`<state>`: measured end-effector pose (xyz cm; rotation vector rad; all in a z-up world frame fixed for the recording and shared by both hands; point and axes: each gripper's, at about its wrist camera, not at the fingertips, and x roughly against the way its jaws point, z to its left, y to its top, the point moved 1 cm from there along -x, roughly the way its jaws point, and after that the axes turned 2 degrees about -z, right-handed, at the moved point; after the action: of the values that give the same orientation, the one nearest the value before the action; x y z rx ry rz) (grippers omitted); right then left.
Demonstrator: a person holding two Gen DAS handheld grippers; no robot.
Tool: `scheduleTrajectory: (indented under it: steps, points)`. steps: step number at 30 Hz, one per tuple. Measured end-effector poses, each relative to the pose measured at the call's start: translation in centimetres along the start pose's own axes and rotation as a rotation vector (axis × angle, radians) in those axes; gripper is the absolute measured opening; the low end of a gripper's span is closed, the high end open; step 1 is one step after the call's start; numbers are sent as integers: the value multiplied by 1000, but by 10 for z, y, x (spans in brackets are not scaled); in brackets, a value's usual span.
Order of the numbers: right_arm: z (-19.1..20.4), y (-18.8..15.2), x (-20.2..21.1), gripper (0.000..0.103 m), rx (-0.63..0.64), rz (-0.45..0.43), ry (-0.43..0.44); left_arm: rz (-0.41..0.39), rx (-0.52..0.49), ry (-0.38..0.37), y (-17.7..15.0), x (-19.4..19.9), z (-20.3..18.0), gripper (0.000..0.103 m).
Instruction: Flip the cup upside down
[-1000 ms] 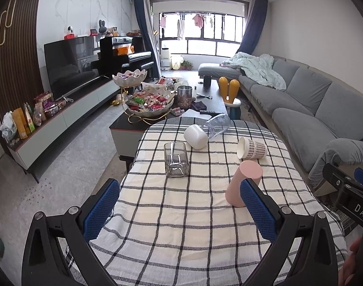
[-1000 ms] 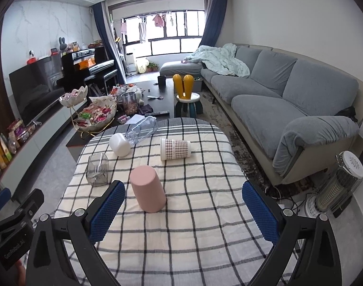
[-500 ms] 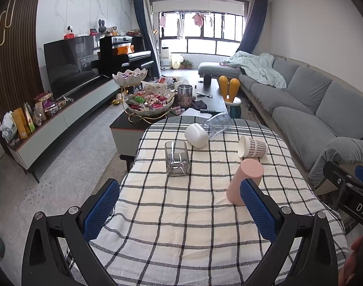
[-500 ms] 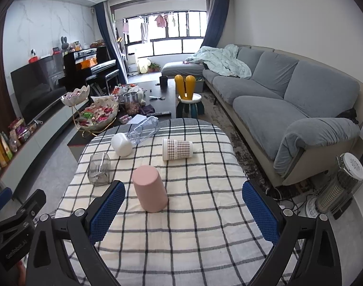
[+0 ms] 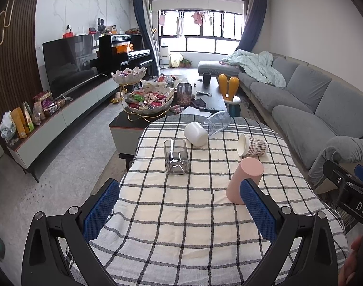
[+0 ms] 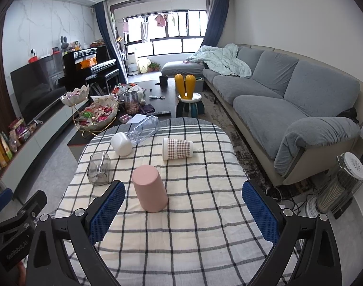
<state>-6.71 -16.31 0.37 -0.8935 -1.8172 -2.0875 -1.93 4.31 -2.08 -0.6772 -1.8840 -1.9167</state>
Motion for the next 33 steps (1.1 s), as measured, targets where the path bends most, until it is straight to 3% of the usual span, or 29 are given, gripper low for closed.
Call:
scheduleTrajectory:
  steps: [33]
  points:
    - [5,1,1,99,3,0,2,1,2,-15,-5,-4,2,103]
